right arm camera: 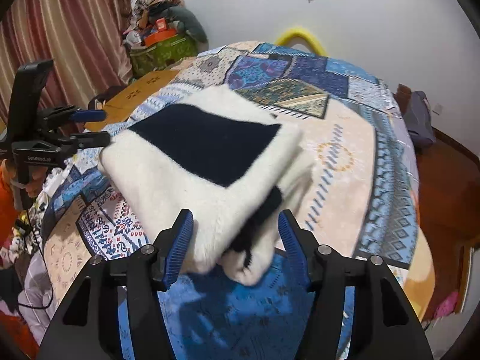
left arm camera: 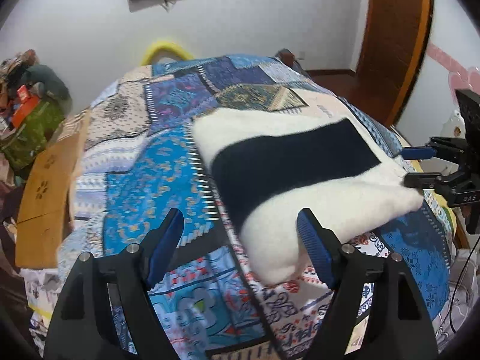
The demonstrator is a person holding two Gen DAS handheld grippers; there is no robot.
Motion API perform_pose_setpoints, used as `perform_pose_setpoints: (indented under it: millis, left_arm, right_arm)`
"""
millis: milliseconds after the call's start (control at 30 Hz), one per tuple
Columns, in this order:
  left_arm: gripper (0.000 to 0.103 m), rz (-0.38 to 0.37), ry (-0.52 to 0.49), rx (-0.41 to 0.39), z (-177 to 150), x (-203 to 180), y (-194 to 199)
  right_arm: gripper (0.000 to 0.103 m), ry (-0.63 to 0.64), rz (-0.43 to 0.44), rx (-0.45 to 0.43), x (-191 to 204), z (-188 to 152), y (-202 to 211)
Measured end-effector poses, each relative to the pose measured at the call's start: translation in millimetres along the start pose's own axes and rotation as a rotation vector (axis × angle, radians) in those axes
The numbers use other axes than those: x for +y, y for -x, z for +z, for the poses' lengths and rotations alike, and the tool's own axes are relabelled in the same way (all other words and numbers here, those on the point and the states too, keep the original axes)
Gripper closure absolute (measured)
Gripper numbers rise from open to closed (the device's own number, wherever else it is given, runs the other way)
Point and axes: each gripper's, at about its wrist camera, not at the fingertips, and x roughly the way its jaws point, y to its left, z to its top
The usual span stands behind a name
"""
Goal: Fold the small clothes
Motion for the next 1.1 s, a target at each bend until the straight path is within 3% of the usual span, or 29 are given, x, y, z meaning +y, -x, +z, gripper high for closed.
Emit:
perform_pose_setpoints:
  millis: [100, 167, 300, 400, 633, 733, 833, 900, 967, 1100]
  left_arm:
    - [0.025, -0.001, 0.063, 0.007, 8, 14, 0]
    - [0.024, -0.020, 0.116, 0.025, 14, 22, -8]
    - [0.024, -0.073, 0.215, 0.072, 20, 30, -33]
    - [0.024, -0.153, 0.282, 0.130, 20, 30, -55]
    - [0.024, -0.324, 0.373, 0.225, 15, 24, -95]
    - [0.023, -0.329, 0.385, 0.246, 16, 20, -105]
    - [0.024, -0.330, 0.379, 0.239, 18, 17, -107]
    - [0.034, -0.332, 0.367, 0.226, 20, 16, -102]
    - [0.040, -0.338, 0.347, 0.206, 22, 16, -92]
    - [0.053, -0.319, 0.308, 0.160, 29, 17, -66]
  right_arm:
    - [0.023, -0.044, -0.024, -0.036, -8, 4, 9]
    - [0.020, -0.091, -0.031, -0.058, -15, 10, 8]
    - [0.019, -0.168, 0.004, -0.048, -25, 13, -9]
    - [0.019, -0.230, 0.042, 0.020, -34, 11, -34]
    - [0.019, -0.389, 0.230, 0.115, -55, 4, -81]
    - [0.019, -0.408, 0.267, 0.129, -57, 6, -93]
    - [0.030, -0.410, 0.280, 0.123, -52, 9, -93]
    - [0.047, -0.403, 0.284, 0.117, -49, 11, -88]
    - [0.058, -0.378, 0.269, 0.102, -45, 17, -78]
    - [0.064, -0.301, 0.240, 0.060, -24, 34, -59]
